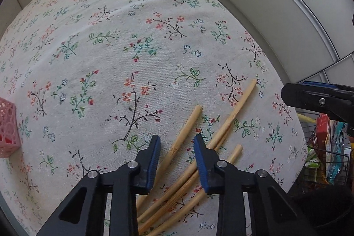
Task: Organize utensils
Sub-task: 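Move both grippers back to the loose chopsticks on the tablecloth, then grasp a chopstick with the left gripper while the right gripper grasps another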
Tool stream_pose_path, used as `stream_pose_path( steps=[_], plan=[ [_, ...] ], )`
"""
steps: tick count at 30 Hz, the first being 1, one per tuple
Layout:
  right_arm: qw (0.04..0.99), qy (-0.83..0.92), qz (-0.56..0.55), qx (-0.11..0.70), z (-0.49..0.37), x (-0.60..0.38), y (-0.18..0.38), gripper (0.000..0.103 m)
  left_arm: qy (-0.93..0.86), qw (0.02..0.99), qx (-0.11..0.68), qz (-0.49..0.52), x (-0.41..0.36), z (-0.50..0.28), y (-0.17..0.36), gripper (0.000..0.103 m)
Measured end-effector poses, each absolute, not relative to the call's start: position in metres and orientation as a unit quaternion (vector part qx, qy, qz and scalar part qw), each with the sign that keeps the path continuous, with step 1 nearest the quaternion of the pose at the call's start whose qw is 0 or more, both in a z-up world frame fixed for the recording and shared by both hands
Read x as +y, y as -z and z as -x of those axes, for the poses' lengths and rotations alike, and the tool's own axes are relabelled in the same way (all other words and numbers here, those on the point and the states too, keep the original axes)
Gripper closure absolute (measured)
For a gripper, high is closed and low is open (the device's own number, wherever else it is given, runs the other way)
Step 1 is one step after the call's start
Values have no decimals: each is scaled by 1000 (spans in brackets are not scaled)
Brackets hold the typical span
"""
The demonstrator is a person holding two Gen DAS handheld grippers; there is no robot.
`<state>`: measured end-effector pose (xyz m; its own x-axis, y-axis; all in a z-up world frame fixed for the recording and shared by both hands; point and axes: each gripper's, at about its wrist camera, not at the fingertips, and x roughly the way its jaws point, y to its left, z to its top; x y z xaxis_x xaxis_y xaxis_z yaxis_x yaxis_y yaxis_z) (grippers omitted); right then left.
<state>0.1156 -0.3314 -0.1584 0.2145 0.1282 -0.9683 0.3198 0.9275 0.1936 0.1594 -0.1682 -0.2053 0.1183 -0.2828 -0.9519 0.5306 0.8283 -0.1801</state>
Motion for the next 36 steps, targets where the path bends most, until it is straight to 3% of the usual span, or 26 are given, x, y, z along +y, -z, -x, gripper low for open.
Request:
stream_pose_path(
  steps=[4, 10, 16, 18, 20, 23, 36],
  plan=[
    [752, 64, -191, 628, -118, -333, 164, 22, 267, 745, 599, -120, -173, -161, 208, 89],
    [735, 63, -203, 644, -125, -329, 180, 22, 251, 753, 597, -118, -164, -166, 207, 96],
    [710, 49, -240, 661, -134, -320, 202, 23, 228, 766, 593, -97, -139, -177, 200, 96],
    [702, 49, -254, 663, -136, -317, 207, 28, 223, 769, 591, -91, -132, -178, 197, 96],
    [693, 48, -268, 668, -139, -314, 214, 42, 221, 772, 589, -87, -125, -180, 193, 96],
    [694, 55, -274, 663, -144, -309, 214, 52, 219, 776, 586, -82, -116, -180, 188, 96],
    [698, 90, -320, 634, -177, -294, 217, 82, 198, 789, 578, -61, -95, -175, 177, 96]
  ],
)
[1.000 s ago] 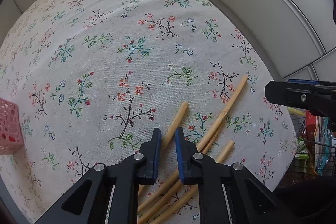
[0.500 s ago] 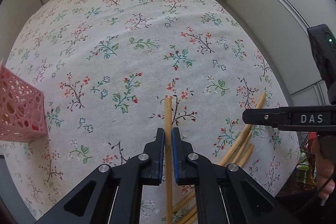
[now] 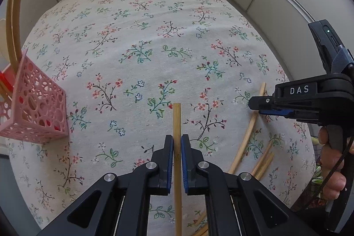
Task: Organize utensils
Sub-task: 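Grasp a chopstick with the left gripper while the right gripper grasps another, then carry both chopsticks upright over the pink basket and lower them in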
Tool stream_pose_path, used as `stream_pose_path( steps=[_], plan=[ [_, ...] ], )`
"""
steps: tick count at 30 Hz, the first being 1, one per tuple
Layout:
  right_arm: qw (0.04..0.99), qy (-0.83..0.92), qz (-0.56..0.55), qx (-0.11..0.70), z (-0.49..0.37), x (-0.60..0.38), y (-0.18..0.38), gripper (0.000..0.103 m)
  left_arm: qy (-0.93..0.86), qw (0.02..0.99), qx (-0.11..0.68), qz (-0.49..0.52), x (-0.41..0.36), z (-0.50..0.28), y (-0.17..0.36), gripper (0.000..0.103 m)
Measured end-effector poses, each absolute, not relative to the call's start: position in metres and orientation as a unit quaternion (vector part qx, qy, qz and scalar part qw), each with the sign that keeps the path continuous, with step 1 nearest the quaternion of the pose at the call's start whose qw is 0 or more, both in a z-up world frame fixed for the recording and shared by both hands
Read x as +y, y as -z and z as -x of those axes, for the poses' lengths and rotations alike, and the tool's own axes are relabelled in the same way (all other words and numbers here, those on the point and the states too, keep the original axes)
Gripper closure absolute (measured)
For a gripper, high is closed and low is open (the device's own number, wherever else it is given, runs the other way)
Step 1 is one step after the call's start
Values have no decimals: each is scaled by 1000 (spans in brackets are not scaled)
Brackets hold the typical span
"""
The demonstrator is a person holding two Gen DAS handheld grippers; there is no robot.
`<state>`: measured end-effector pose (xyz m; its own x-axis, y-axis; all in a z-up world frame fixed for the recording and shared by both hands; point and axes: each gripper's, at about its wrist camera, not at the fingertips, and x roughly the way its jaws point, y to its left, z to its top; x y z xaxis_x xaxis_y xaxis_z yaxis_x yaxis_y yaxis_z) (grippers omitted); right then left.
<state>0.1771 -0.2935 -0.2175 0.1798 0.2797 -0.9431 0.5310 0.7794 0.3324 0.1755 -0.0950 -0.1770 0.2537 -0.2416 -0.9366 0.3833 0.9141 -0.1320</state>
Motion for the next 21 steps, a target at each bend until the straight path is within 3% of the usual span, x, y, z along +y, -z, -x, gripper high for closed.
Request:
stream_pose_path(
  steps=[4, 14, 21],
  plan=[
    [695, 97, -322, 635, -185, -294, 219, 92, 189, 793, 577, -53, -85, -179, 178, 96],
    [680, 52, -408, 607, -183, -311, 225, 95, 182, 823, 537, -30, -66, -171, 149, 96],
    [728, 19, -391, 563, -173, -305, 175, 96, 184, 859, 478, -17, -53, -154, 103, 96]
  ],
)
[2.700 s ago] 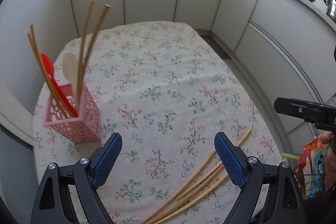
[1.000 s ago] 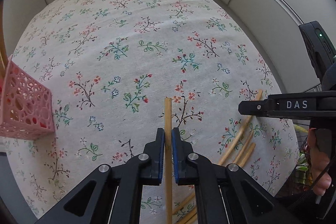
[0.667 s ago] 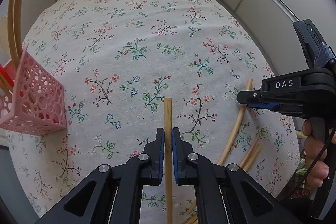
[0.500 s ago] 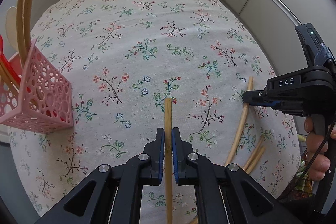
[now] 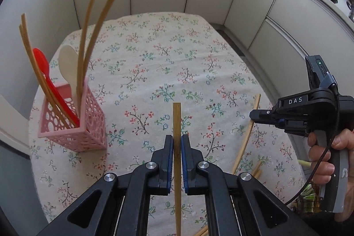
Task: Organize utensils
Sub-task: 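Carry both chopsticks upright over the pink basket and lower them in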
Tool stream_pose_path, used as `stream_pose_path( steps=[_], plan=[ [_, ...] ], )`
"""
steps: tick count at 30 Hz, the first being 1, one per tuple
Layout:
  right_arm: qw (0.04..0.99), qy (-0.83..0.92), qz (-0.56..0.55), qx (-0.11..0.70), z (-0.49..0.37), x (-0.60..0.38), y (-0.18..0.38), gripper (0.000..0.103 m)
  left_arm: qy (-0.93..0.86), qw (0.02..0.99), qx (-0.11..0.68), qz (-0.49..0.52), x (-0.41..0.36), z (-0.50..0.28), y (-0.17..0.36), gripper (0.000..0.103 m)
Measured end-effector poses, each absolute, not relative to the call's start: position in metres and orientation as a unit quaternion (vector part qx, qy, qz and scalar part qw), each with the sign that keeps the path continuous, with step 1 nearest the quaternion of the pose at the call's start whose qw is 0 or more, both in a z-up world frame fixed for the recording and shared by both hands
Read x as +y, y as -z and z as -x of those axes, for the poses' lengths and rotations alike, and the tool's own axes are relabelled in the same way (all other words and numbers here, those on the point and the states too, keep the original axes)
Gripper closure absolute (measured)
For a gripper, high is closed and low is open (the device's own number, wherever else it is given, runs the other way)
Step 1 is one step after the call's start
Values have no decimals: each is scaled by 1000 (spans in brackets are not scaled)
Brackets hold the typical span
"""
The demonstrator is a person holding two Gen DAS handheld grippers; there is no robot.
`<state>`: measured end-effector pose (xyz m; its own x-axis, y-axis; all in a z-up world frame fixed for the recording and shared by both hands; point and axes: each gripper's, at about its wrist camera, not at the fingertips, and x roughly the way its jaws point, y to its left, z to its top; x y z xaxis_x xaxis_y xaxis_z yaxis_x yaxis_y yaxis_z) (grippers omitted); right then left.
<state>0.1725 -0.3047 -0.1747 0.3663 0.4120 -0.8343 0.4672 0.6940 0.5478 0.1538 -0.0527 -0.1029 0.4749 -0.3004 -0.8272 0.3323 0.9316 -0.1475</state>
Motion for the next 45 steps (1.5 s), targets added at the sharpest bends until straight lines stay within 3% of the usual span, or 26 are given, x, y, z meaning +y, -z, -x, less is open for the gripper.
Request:
stream_pose_path(
  steps=[18, 29, 35, 45],
  plan=[
    [894, -50, -252, 367, -118, -245, 25, 96, 145, 954, 262, 12, 0, -87, -19, 96],
    [928, -91, -211, 292, -113, -203, -6, 96, 55, 990, 124, 49, 48, -60, -65, 96],
    [928, -103, -212, 290, -122, -186, -3, 96, 26, 992, 119, 25, 58, -87, -41, 96],
    [926, -115, -200, 298, -139, -165, 7, 96, 17, 978, 207, 22, 59, -148, 14, 96]
  ],
)
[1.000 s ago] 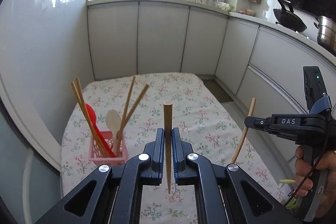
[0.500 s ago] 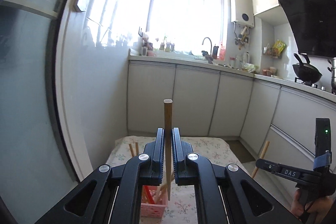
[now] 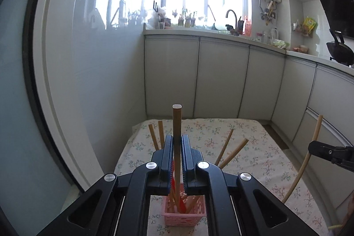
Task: Organize utensils
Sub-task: 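Carry both chopsticks upright over the pink basket and lower them in, then open the left gripper over the basket while the right gripper releases its chopstick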
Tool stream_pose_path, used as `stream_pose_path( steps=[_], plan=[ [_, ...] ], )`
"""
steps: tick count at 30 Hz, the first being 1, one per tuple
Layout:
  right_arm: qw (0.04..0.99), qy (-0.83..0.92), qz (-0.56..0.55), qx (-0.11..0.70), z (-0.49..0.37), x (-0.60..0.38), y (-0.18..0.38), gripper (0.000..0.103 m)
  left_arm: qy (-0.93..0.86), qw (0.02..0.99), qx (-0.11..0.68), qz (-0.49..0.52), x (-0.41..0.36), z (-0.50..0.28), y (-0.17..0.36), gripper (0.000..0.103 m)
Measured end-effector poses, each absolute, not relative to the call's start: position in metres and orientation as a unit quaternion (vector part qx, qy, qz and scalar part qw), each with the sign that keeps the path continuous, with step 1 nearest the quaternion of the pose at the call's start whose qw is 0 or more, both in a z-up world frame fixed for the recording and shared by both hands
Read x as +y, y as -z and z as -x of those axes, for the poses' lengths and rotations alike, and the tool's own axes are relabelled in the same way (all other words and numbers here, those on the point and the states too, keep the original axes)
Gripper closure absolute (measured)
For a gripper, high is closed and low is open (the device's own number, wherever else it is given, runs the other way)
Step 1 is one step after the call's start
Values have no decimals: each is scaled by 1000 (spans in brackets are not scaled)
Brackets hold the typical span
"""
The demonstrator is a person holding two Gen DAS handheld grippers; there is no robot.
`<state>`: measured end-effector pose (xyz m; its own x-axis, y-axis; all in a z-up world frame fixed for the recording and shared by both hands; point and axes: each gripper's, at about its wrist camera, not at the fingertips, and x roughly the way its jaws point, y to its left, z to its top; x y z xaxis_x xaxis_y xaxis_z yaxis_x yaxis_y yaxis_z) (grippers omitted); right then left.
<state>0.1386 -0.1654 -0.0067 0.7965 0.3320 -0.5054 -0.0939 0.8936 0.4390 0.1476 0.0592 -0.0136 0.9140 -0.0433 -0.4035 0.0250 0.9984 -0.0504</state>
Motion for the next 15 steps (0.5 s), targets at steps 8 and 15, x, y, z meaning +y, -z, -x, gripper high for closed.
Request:
stream_pose_path(
  steps=[8, 15],
  plan=[
    [926, -114, -190, 305, -145, -158, 14, 96, 16, 963, 266, 37, 63, -167, 44, 94],
    [932, -114, -177, 294, -142, -149, 10, 96, 2, 960, 274, 57, 68, -160, 40, 49]
  ],
)
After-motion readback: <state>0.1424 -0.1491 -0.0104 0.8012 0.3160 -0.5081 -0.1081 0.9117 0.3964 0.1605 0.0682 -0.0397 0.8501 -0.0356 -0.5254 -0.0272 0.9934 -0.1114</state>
